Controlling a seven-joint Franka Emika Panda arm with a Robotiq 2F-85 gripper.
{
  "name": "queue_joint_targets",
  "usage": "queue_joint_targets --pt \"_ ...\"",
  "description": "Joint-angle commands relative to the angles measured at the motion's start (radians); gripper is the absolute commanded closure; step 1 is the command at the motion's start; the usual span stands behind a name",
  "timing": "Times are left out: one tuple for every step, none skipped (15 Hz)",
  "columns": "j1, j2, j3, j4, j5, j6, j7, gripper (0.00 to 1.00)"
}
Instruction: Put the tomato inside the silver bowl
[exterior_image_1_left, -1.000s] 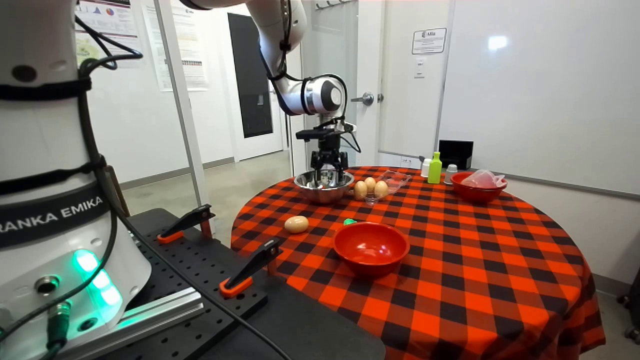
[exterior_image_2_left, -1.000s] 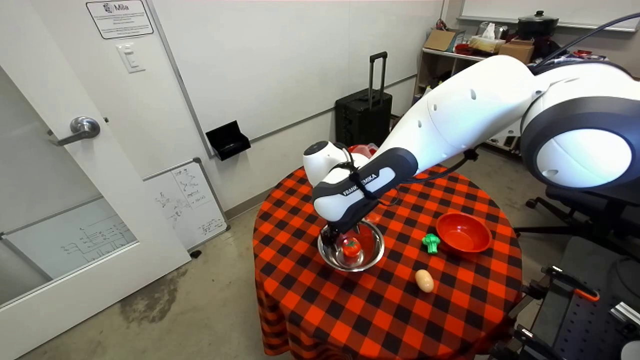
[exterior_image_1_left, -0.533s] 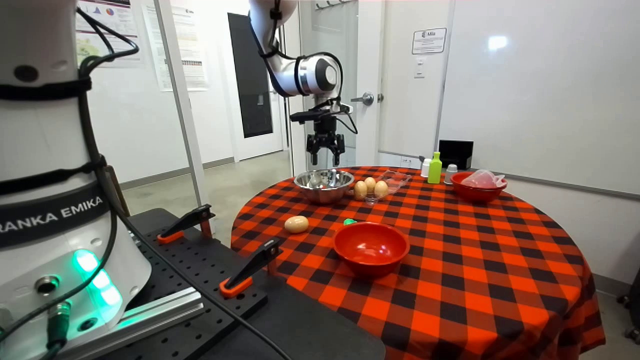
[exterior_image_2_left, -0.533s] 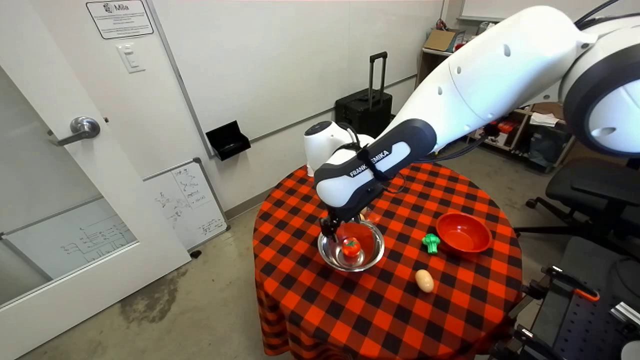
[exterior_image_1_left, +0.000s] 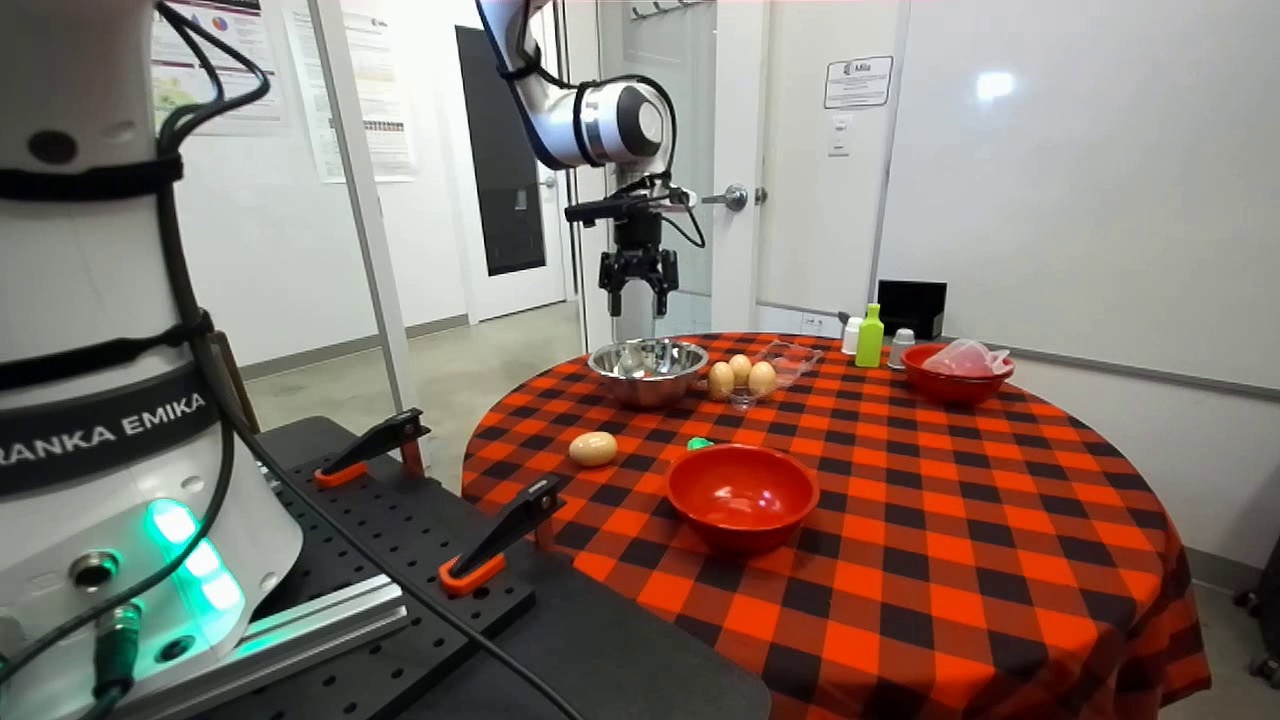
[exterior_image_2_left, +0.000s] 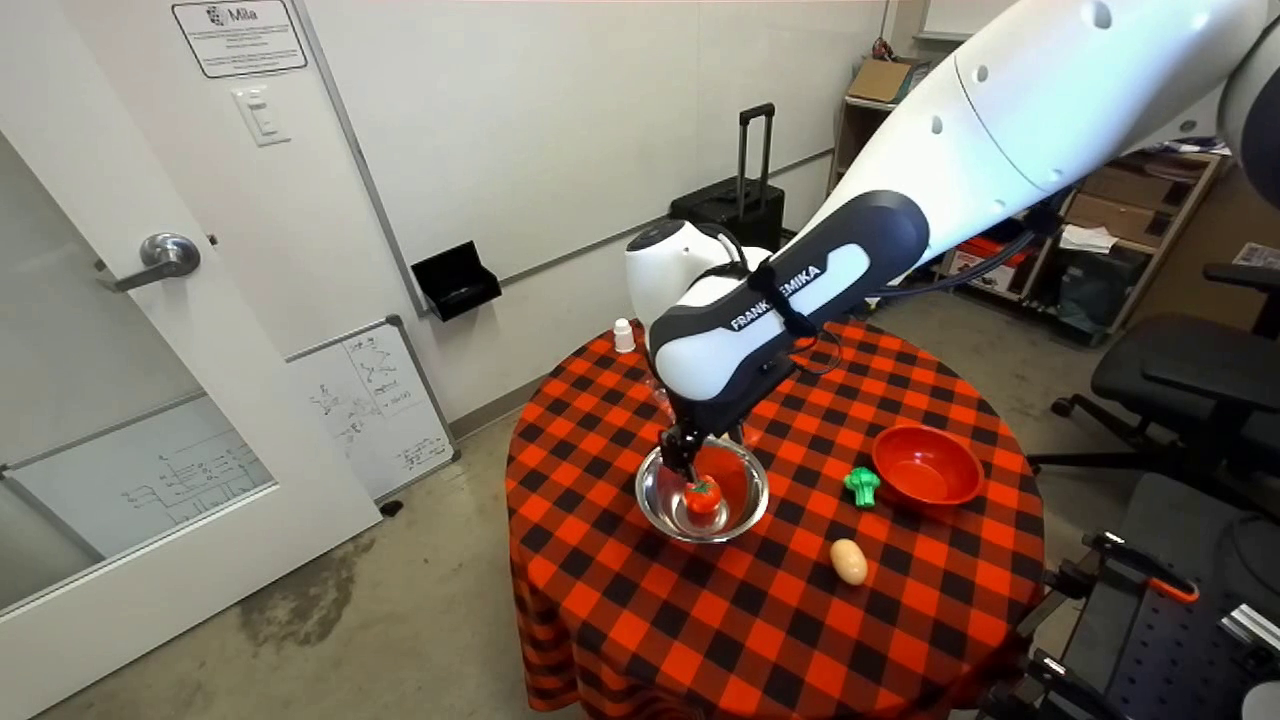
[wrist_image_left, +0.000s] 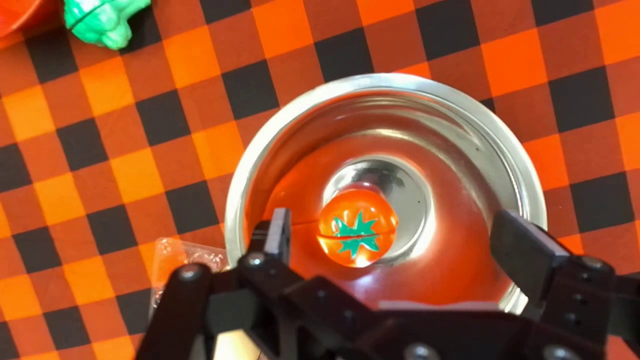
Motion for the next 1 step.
queue_joint_targets --pt "-0.008 0.001 0.010 0.001 -0.008 -0.003 0.005 0.00"
